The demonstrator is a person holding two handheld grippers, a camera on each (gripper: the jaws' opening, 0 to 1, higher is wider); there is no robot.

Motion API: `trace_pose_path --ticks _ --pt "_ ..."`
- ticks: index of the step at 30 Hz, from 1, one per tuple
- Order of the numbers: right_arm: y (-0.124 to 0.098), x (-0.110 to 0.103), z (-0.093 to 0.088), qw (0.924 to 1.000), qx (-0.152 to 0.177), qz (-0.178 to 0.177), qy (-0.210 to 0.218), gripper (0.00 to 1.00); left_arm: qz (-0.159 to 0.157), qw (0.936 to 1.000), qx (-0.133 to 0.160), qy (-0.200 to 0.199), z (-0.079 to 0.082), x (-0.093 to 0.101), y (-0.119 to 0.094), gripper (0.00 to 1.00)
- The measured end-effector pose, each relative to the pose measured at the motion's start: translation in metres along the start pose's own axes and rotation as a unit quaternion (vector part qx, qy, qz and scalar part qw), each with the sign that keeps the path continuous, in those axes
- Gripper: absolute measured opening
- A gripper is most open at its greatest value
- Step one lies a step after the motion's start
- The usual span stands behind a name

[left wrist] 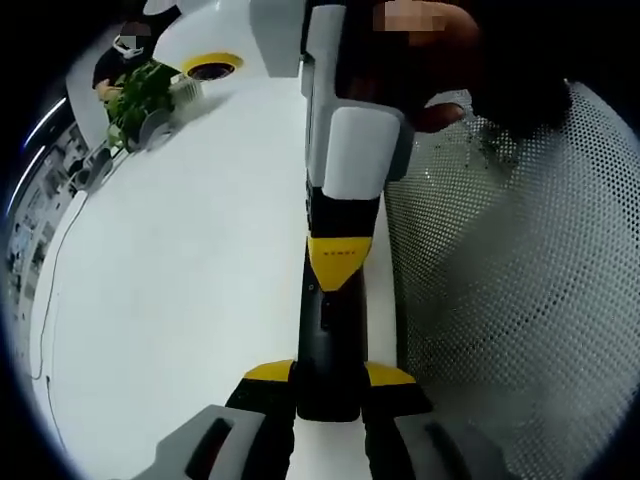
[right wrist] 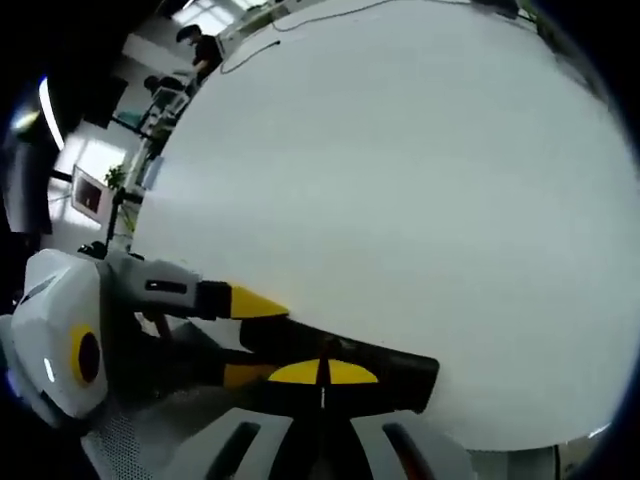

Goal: Press the specified remote control buttons in sequence, fully releasing each button before pressing the next.

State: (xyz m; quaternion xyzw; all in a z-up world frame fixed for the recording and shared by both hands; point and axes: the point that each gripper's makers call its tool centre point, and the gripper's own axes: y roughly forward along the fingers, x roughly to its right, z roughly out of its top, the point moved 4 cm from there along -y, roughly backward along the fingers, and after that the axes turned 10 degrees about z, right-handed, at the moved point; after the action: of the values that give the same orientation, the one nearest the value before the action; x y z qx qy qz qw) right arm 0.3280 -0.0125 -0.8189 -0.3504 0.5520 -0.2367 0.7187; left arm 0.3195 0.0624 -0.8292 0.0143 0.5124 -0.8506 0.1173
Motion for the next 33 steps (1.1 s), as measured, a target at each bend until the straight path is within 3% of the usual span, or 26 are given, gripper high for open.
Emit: trace_pose_path --ticks 7,13,18,22,25,33 --pt "0.0016 -0.0027 -0.0026 0.999 -0.004 -0.015 -0.042 0.0 0.001 1.0 0.0 0.0 0.0001 0.0002 0.0 0.25" --pt "0.0021 -0.0015 -0.0014 0.9992 -0.001 -0.015 -0.038 0.0 0.001 1.0 0.0 -0.003 -0.0004 0.0003 0.0003 0.25" --pt "0.0044 -0.0047 0.0006 0.9978 -0.02 -0.043 -0.047 0.0 -0.001 0.9994 0.004 -0.034 -0.0001 -0.0011 -0.0001 0.25" --pt "0.0037 -0.0035 0.0004 0.9985 -0.015 -0.039 -0.037 0.0 -0.001 1.0 0.005 -0.001 -0.0001 0.0009 -0.0001 0.25" --pt "0.005 -0.006 0.0006 0.9945 -0.014 -0.066 -0.079 0.0 -0.002 1.0 0.005 -0.007 0.0002 0.0001 -0.0001 0.25" --pt "0.0042 -0.0041 0.0005 0.9956 -0.016 -0.057 -0.073 0.0 -0.001 0.9999 0.006 -0.01 -0.0001 -0.0002 0.0003 0.25"
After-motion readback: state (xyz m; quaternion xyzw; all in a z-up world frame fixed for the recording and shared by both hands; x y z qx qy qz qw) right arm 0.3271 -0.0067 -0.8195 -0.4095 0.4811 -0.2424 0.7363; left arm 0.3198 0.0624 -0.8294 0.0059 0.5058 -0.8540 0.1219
